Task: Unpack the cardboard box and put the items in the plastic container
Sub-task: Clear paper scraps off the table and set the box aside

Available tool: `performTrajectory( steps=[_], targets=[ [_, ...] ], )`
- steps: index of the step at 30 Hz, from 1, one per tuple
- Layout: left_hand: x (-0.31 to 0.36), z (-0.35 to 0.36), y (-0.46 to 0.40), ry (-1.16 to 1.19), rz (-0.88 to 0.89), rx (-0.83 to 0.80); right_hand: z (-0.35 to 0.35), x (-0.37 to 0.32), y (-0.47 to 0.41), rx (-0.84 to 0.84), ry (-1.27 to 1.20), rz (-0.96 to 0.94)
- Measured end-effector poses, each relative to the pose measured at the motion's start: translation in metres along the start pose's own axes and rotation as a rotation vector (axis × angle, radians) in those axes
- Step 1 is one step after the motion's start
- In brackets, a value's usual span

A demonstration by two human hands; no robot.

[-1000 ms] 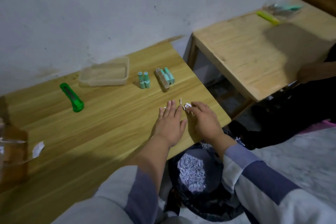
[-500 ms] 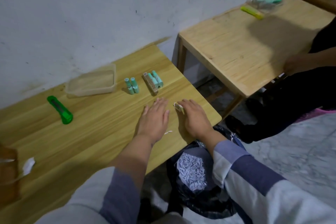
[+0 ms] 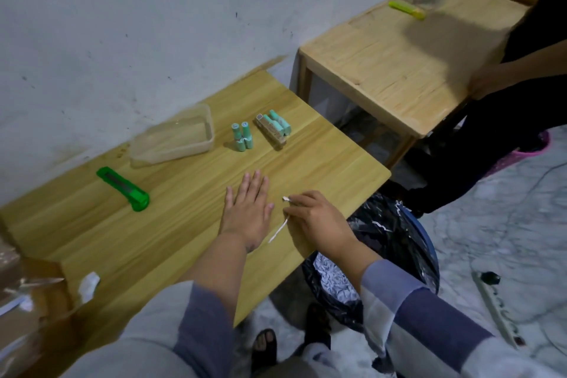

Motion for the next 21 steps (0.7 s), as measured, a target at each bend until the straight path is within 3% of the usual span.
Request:
performTrajectory(
  steps=[7,13,16,21],
  targets=[
    [0.002,0.003,0.001,-0.025,0.034,0.063,-0.004,0.006,0.023,0.121,0.05,0.121],
    [0.005,0.003,-0.002,-0.037,0.033,0.08,-0.023,0.05,0.058,0.228,-0.016,0.587],
    [0.006,0.002,-0.003,-0.027,0.03,0.083,-0.032,0.069,0.078,0.266,-0.011,0.726],
    [0.005,0.003,-0.005,-0.023,0.029,0.076,-0.03,0.081,0.097,0.088,-0.085,0.864]
  ],
)
Point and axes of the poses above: each hand's wrist, its own y-axis away from the middle knuckle, its own z-axis out of the palm, x = y × z, the point moved 2 cm from there along -y, towards the middle knuckle, and after that the axes turned 8 degrees about y, right-handed, at the moved point
